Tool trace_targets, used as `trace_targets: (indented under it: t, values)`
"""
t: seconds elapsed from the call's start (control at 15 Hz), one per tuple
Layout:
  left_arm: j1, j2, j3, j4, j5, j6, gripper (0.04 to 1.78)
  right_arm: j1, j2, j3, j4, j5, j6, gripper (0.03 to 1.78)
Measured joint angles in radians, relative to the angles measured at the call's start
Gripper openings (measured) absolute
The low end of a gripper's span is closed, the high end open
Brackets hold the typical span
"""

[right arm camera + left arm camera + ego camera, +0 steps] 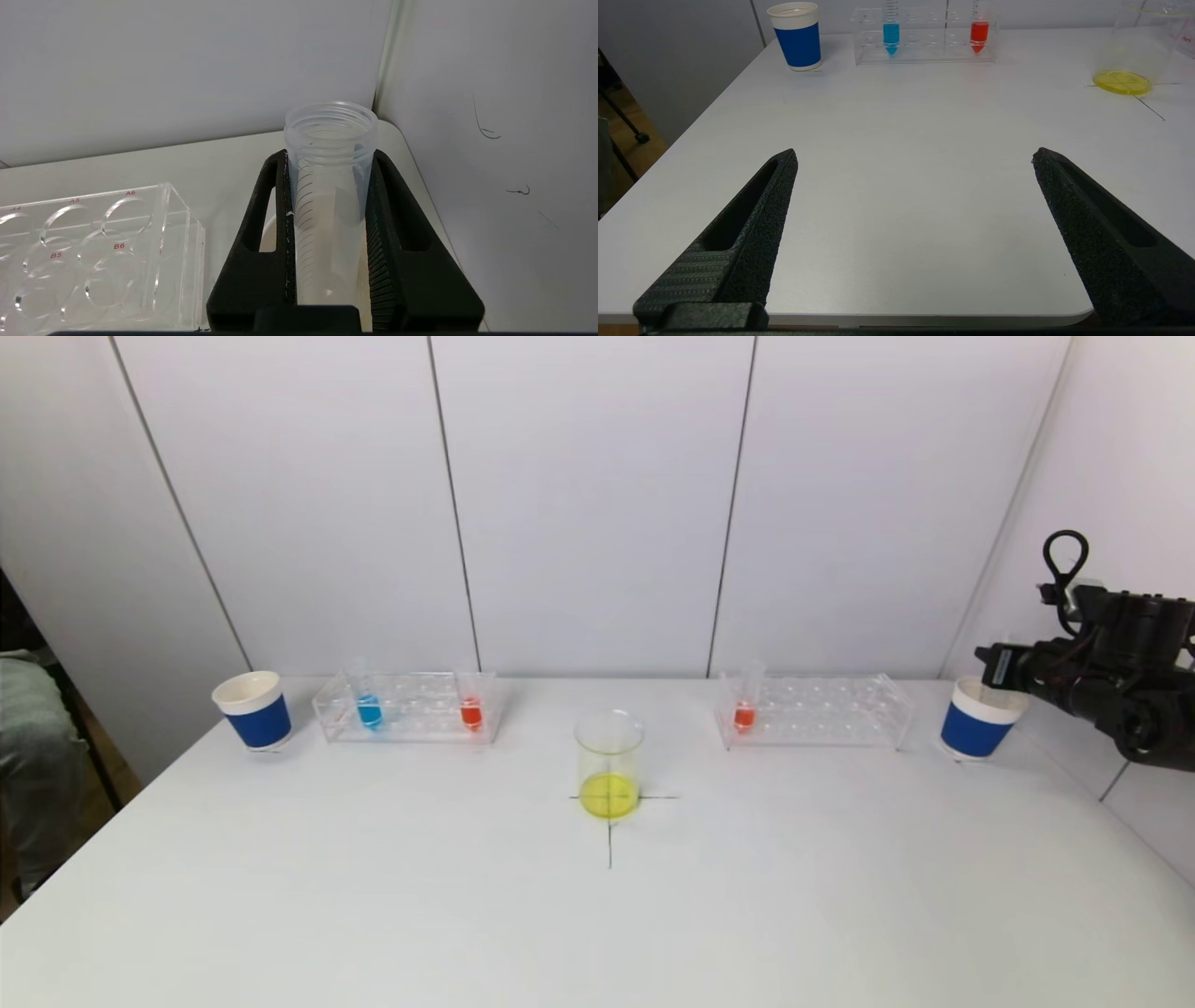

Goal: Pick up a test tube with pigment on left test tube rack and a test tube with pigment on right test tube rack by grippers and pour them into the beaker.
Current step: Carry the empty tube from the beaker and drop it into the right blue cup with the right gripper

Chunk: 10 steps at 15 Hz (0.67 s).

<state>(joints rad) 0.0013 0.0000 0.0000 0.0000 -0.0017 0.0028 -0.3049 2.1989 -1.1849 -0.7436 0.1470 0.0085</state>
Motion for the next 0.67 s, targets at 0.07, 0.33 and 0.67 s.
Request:
trace_targets:
  t: [0.07,0.33,0.67]
  values:
    - [0.000,0.000,0.000,0.000,0.000,0.000,1.76,0.000,0.003,0.004,-0.019,-0.001,0.000,0.48]
    - [0.000,0.000,0.000,0.000,0.000,0.000,1.76,0.001,0.025,0.023,-0.089,-0.001,-0.002,0.48]
    - [0.000,0.000,0.000,0.000,0.000,0.000,1.76,0.001,0.032,0.029,-0.090,-0.002,-0.003,0.48]
